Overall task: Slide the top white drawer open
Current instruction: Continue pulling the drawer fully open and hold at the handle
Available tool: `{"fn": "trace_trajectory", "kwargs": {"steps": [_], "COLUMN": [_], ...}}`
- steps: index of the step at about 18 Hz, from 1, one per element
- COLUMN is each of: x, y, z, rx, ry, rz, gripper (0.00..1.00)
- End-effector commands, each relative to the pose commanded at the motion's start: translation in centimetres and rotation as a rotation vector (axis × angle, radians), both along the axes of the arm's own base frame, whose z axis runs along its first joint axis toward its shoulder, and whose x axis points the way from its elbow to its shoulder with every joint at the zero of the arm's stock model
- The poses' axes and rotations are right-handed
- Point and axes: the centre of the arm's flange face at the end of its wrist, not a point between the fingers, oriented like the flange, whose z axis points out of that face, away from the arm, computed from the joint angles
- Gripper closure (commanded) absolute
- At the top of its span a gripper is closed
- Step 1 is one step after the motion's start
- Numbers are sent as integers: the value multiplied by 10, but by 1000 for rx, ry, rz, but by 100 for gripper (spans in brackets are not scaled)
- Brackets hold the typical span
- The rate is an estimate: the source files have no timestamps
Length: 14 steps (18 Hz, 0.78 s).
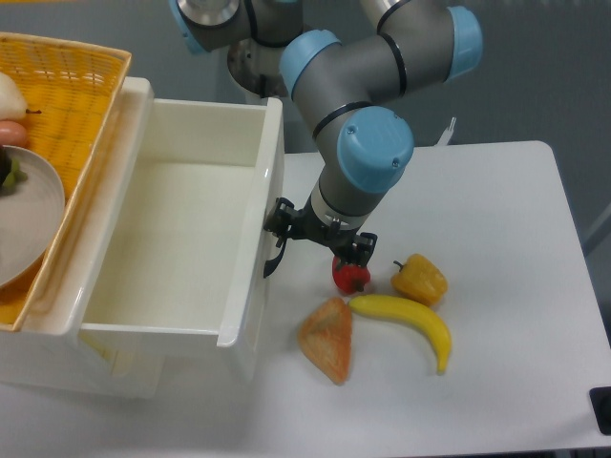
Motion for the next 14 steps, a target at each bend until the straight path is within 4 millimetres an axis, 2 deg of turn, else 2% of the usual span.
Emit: {"fn": "trace_trajectory", "kwargs": {"steps": [14], "x": [-5], "y": [-5], "z": [-4], "rx": [18], "ry": [-55], "rz": [33], "gripper": [0]}}
